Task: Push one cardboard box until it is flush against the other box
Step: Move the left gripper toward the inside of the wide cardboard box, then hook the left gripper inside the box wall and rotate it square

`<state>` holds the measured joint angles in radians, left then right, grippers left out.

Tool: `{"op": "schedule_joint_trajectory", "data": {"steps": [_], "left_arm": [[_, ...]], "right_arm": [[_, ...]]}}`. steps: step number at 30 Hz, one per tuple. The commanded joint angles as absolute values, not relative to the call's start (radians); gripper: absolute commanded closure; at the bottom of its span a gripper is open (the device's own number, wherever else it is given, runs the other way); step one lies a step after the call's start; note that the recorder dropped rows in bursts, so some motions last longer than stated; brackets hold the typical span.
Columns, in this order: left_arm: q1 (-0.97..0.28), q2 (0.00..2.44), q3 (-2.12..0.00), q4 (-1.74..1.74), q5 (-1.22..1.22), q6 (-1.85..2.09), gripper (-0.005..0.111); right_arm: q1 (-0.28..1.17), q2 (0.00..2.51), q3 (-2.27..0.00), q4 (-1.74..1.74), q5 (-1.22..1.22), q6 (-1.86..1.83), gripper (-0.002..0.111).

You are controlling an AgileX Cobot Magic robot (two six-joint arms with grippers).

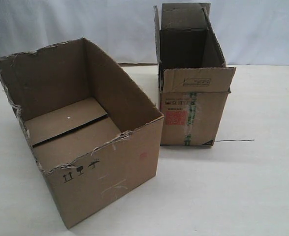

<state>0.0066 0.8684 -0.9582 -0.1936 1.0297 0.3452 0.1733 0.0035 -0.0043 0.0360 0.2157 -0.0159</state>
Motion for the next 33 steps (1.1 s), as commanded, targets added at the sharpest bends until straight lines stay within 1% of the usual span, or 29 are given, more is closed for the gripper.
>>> {"op": "schedule_joint_trajectory", "data": {"steps": [1,3,4,5,6,9,12,14,16,20,23,27,33], "left_arm": [[-0.119,0.961,-1.136,-0.636,1.221,0.555,0.107],[-0.276,0.957,-1.140,-0.670,1.221,0.499,0.107],[-0.389,0.967,-1.140,-0.631,1.221,0.443,0.107],[-0.482,0.972,-1.140,-0.571,1.221,0.389,0.107],[-0.612,0.993,-1.140,-0.496,1.221,0.315,0.107],[-0.855,1.060,-1.140,-0.298,1.221,0.150,0.107],[-1.037,1.154,-1.140,-0.127,1.221,0.017,0.107],[-1.109,1.217,-1.140,-0.038,1.221,-0.052,0.107],[-1.144,1.261,-1.140,0.043,1.221,-0.107,0.107],[-1.147,1.317,-1.135,0.193,1.221,-0.168,0.107],[-1.147,1.328,-1.086,0.260,1.221,-0.201,0.107],[-1.109,1.328,-0.999,0.276,1.143,-0.215,0.107],[-0.997,1.328,-0.951,0.322,1.005,-0.215,0.107]], "right_arm": [[0.178,0.000,0.000,0.034,0.210,-0.016,0.103],[0.178,0.000,0.000,0.034,0.210,-0.016,0.103],[0.178,0.000,0.000,0.034,0.210,-0.016,0.103],[0.178,0.000,0.000,0.034,0.210,-0.016,0.103],[0.178,0.000,0.000,0.034,0.210,-0.016,0.103],[0.178,0.000,0.000,0.034,0.210,-0.016,0.103],[0.178,0.000,0.000,0.034,0.210,-0.016,0.103],[0.178,0.000,0.000,0.034,0.210,-0.016,0.103],[0.178,0.000,0.000,0.034,0.210,-0.016,0.103],[0.178,0.000,0.000,0.034,0.210,-0.016,0.103],[0.178,0.000,0.000,0.034,0.210,-0.016,0.103],[0.178,0.000,0.000,0.034,0.210,-0.016,0.103],[0.178,0.000,0.000,0.034,0.210,-0.016,0.103]]}}
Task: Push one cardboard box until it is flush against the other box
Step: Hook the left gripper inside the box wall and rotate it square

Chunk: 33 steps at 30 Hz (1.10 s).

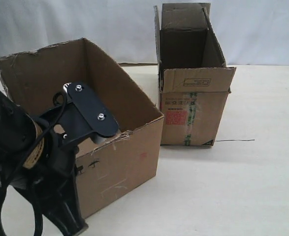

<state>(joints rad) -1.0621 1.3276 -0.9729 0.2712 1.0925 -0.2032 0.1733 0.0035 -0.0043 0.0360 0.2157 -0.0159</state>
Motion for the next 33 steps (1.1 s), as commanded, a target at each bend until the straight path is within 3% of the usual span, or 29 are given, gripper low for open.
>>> {"op": "schedule_joint_trajectory", "data": {"steps": [1,17,25,33], "left_arm": [[-0.981,1.330,-0.949,0.332,0.992,-0.215,0.107],[-0.752,1.423,-0.943,0.336,0.750,-0.103,0.107],[-0.743,1.441,-0.943,0.403,0.612,-0.105,0.107],[-0.729,1.334,-0.988,0.323,0.660,-0.105,0.107]], "right_arm": [[0.178,0.000,0.000,0.034,0.210,-0.016,0.103],[0.178,0.000,0.000,0.034,0.210,-0.016,0.103],[0.178,0.000,0.000,0.037,0.210,-0.016,0.103],[0.178,0.000,0.000,0.037,0.210,-0.016,0.103]]}}
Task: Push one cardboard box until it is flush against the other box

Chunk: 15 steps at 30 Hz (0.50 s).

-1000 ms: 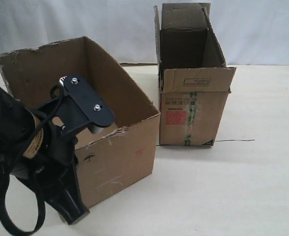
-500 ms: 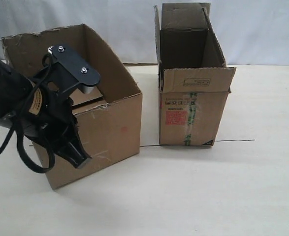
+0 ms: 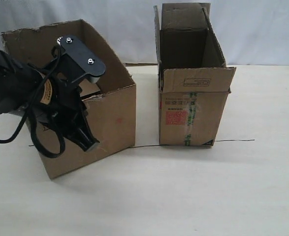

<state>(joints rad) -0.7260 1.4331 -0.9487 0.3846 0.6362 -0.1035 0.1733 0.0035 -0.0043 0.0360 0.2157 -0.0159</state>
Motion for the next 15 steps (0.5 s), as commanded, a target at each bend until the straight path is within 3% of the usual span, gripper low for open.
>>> {"op": "schedule_joint_trajectory", "data": {"steps": [1,6,11,15], "left_arm": [[-0.729,1.287,-1.002,0.305,0.672,-0.107,0.107],[-0.589,1.106,-1.025,0.420,0.802,-0.270,0.107],[-0.287,1.094,-0.981,0.309,0.776,-0.182,0.107],[0.014,1.168,-0.907,-0.090,0.705,0.094,0.107]], "right_arm": [[0.178,0.000,0.000,0.037,0.210,-0.016,0.103],[0.178,0.000,0.000,0.037,0.210,-0.016,0.103],[0.178,0.000,0.000,0.037,0.210,-0.016,0.103],[0.178,0.000,0.000,0.037,0.210,-0.016,0.103]]}}
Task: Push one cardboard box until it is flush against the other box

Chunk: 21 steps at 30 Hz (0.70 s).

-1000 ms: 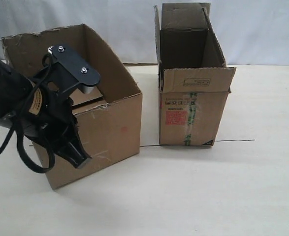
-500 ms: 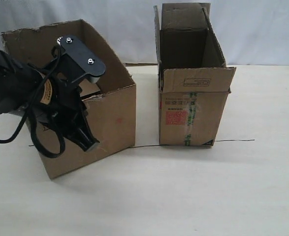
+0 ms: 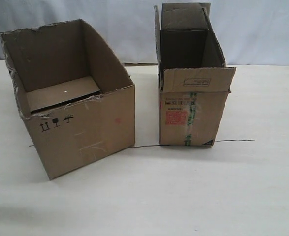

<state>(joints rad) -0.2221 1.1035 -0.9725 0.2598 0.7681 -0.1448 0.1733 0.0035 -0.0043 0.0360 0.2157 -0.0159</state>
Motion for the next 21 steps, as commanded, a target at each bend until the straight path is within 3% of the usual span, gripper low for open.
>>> {"op": "schedule_joint_trajectory", "data": {"steps": [1,4,7,21], "left_arm": [[0.081,1.187,-0.889,-0.230,0.691,0.201,0.107],[0.226,1.252,-0.853,-0.594,0.687,0.518,0.107],[0.295,1.369,-0.846,-0.769,0.750,0.654,0.107],[0.295,1.686,-0.851,-1.123,0.711,0.956,0.107]], "right_arm": [[0.178,0.000,0.000,0.037,0.210,-0.016,0.103],[0.178,0.000,0.000,0.037,0.210,-0.016,0.103],[0.178,0.000,0.000,0.037,0.210,-0.016,0.103],[0.178,0.000,0.000,0.037,0.210,-0.016,0.103]]}}
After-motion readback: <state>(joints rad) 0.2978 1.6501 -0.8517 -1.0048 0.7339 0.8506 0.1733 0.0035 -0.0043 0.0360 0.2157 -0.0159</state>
